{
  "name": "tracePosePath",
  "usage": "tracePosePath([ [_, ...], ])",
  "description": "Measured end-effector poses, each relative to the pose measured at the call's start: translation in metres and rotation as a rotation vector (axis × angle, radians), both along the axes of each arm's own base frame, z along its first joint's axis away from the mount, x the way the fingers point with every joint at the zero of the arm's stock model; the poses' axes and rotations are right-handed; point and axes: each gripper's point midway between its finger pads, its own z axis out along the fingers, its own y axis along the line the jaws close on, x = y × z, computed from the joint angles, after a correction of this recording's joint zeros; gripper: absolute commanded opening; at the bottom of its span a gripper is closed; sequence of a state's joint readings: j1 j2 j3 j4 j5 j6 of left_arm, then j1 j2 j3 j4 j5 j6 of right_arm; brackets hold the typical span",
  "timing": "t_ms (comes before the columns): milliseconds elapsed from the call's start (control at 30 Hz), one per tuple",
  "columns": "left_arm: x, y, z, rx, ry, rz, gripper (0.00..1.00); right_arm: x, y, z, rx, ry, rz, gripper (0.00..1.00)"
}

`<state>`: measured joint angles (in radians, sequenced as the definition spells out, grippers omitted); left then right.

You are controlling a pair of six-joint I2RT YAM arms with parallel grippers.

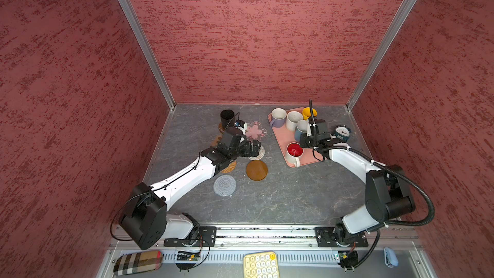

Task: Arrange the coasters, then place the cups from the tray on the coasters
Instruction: 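Close the right gripper on the blue floral mug's rim and lift it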

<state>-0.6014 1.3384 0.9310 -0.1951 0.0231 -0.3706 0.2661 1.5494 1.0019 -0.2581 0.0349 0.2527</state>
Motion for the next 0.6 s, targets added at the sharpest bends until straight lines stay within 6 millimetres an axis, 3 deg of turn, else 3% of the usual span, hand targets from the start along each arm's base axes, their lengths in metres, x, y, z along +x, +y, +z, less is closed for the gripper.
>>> tracePosePath([
  [133, -0.004, 0.005, 0.010, -0.001, -0.017, 0.012, 1.00, -0.003, 0.004, 0.014, -0.011, -0.017, 0.012, 0.00],
  [333, -0.011, 0.016, 0.022, 0.005, -0.034, 0.033, 1.00, -0.011, 0.017, 0.056, -0.006, -0.094, 0.049, 0.00],
  [467, -0.018, 0.024, 0.035, -0.001, -0.054, 0.046, 1.00, -0.018, 0.033, 0.085, 0.000, -0.151, 0.091, 0.00],
  [600, -0.030, 0.030, 0.050, -0.033, -0.074, 0.056, 1.00, -0.032, 0.057, 0.100, 0.000, -0.170, 0.152, 0.00],
])
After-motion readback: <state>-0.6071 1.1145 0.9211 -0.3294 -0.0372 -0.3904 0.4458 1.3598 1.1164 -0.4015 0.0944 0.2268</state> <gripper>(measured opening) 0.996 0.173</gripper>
